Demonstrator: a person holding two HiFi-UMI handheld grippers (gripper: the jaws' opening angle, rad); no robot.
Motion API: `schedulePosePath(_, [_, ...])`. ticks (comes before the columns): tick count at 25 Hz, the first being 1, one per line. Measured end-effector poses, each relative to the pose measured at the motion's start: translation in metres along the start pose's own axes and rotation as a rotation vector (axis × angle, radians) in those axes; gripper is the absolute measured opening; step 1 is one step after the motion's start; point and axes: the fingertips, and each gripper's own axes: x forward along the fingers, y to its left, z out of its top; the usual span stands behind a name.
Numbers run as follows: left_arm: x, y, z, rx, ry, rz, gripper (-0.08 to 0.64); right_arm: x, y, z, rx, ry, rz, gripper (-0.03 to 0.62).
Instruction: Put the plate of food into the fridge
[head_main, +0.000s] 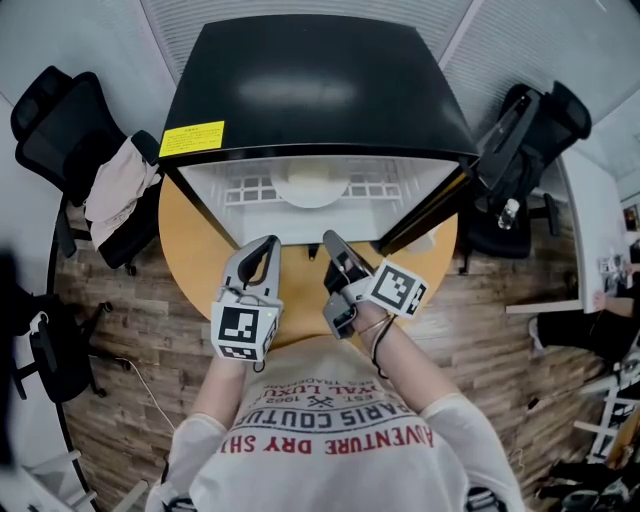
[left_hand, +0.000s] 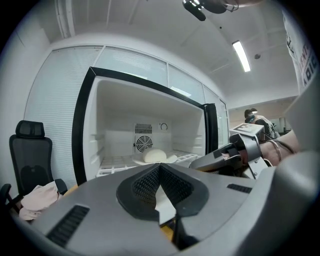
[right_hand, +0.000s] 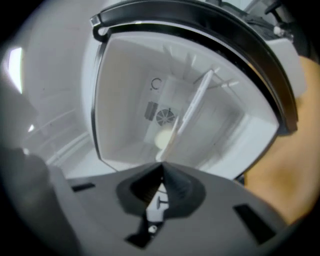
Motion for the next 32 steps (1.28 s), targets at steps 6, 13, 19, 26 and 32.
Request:
schedulePosePath(6, [-0.009,-0.025,0.002,0.009,-0.002,-0.007,0.029,-0.024,-0.003,-0.020,-0.419,0.082,-0.048,0.029])
schedulePosePath(13, [-0.023,-0.039,0.002,0.015,-0.002,0.019,0.029,-0.050,0.018,-0.005,-0.919,-0.011,-0.077,0.029])
schedulePosePath(19, [-0.032,-0.046,0.004,0.017,-0.013,0.035,0.029,-0.062,0.033,-0.004,-1.165,-0.043,-0.065,0.029])
schedulePosePath(26, [-0.036,-0.052,0.007,0.018,-0.021,0.041,0.029,-0.072,0.040,-0.004,-1.232,-0.054,-0.052,0.029])
schedulePosePath(32, [-0.036,-0.054,0.009,0.018,-0.027,0.041,0.029,-0.075,0.047,-0.004,-1.246,-0.071,-0.036,0.028])
